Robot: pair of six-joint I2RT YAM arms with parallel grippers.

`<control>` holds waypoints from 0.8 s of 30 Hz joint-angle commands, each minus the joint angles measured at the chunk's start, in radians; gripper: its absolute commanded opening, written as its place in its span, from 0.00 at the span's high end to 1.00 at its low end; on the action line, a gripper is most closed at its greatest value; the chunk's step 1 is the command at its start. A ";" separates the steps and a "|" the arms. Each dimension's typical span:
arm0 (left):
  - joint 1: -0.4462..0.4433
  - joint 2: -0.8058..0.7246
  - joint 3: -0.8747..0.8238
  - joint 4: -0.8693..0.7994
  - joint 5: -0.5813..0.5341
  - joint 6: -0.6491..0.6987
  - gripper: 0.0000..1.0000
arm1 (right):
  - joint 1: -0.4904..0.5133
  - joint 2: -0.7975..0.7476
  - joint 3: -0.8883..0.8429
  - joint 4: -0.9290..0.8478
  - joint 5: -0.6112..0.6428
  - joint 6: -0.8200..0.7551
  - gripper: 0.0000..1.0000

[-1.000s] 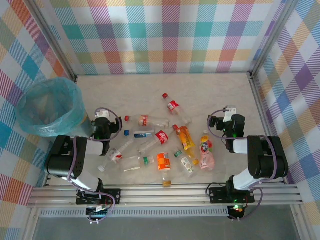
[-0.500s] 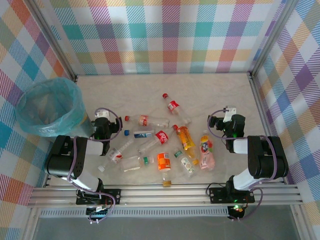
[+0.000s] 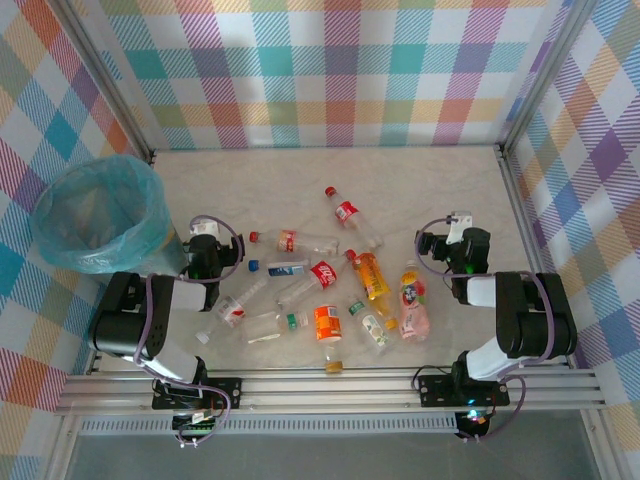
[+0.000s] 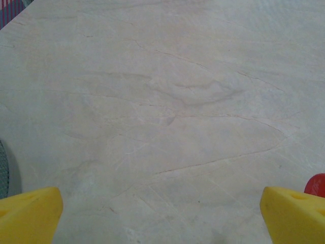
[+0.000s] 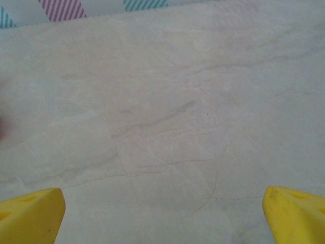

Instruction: Put the plastic bottles in the bin

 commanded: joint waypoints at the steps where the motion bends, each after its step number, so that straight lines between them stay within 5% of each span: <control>1: -0.020 -0.132 0.053 -0.129 -0.040 0.012 0.00 | 0.005 -0.124 0.126 -0.278 -0.007 -0.014 0.00; 10: -0.144 -0.402 0.186 -0.494 -0.068 -0.034 0.03 | 0.011 -0.211 0.499 -0.930 -0.185 0.051 0.07; 17: -0.226 -0.481 0.350 -0.800 0.045 -0.161 0.08 | 0.098 -0.168 0.654 -1.157 -0.268 0.103 0.13; 24: -0.358 -0.491 0.495 -1.082 0.134 -0.233 0.10 | 0.256 -0.029 0.791 -1.301 -0.177 0.059 0.12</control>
